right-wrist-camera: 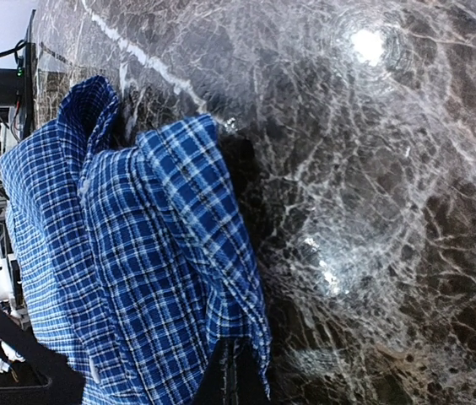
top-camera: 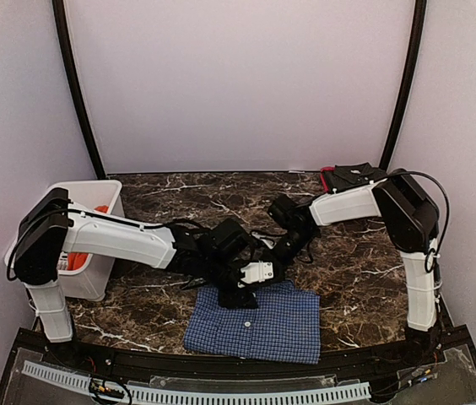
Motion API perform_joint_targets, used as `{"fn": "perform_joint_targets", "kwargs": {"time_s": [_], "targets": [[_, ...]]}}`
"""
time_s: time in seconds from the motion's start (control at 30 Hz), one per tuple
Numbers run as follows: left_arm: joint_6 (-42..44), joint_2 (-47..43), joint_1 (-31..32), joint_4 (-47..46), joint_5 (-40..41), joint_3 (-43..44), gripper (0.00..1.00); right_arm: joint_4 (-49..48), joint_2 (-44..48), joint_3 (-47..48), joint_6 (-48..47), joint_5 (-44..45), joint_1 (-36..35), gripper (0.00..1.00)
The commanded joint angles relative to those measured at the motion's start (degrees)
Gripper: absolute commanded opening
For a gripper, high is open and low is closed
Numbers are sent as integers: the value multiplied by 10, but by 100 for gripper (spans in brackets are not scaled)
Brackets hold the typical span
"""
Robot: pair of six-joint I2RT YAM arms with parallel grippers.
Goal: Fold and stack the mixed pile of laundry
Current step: Smooth out the square-folded shirt at the center of the board.
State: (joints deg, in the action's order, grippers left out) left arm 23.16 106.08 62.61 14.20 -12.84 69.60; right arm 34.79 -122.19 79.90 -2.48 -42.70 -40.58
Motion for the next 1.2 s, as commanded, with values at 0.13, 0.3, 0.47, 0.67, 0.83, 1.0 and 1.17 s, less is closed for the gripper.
{"fn": "perform_joint_targets", "kwargs": {"time_s": [0.13,0.3,0.47,0.67,0.83,1.0,1.17], "targets": [[6,47,-20,28,-54,27,42,16,55,0,25,80,18,0],[3,62,-21,30,-58,27,42,16,93,8,19,37,19,0],[10,59,-21,39,-65,37,24,32,86,18,8,-12,16,0],[20,33,-19,60,-62,43,0,52,35,20,-15,-37,1,0],[27,-7,-14,73,-40,37,0,48,-16,24,-20,-43,-4,0],[17,-18,-15,78,-19,38,23,46,-37,22,-20,-32,-6,0],[20,1,-23,95,-28,42,42,47,-35,20,-20,-26,-7,0]]}}
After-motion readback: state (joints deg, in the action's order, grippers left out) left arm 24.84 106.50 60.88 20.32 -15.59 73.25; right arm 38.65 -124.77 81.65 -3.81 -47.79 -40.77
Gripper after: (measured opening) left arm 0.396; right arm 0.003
